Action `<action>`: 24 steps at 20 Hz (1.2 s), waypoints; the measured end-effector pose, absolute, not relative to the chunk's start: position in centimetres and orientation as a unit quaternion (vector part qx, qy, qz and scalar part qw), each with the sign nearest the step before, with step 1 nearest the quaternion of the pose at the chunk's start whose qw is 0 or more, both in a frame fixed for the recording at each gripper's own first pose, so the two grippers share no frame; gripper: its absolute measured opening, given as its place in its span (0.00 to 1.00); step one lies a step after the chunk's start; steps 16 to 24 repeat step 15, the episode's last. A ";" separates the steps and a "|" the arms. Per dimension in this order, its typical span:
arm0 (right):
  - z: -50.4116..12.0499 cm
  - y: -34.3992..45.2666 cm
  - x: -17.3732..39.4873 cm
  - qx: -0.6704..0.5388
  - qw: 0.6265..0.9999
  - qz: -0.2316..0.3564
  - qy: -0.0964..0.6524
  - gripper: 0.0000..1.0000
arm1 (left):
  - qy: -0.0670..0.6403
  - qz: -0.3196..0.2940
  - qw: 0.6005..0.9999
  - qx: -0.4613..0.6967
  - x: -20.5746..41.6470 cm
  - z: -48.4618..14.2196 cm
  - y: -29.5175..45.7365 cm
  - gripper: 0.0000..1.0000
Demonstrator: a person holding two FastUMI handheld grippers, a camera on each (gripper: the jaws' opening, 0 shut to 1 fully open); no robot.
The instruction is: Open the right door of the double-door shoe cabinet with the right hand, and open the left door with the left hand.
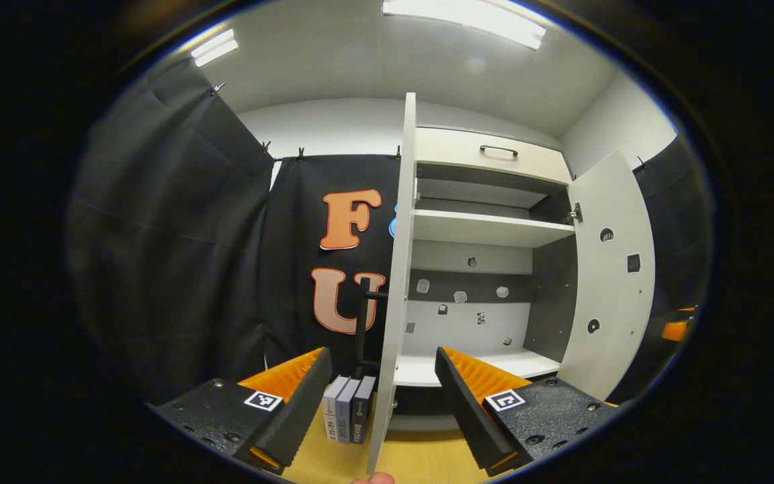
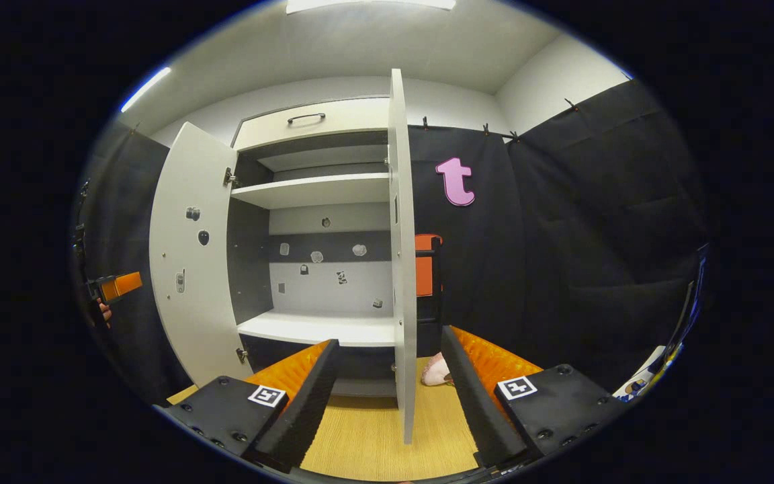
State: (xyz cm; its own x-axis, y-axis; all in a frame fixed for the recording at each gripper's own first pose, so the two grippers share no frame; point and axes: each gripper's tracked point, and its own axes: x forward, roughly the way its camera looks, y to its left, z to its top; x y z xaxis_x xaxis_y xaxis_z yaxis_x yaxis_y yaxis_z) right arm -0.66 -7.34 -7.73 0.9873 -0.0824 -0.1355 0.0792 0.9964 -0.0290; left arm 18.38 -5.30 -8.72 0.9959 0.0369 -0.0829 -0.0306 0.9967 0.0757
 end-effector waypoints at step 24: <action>-8.4 -6.7 -0.2 -0.007 0.996 -0.038 0.074 0.99 | 0.052 0.012 0.997 0.051 18.6 -9.0 -5.5 0.95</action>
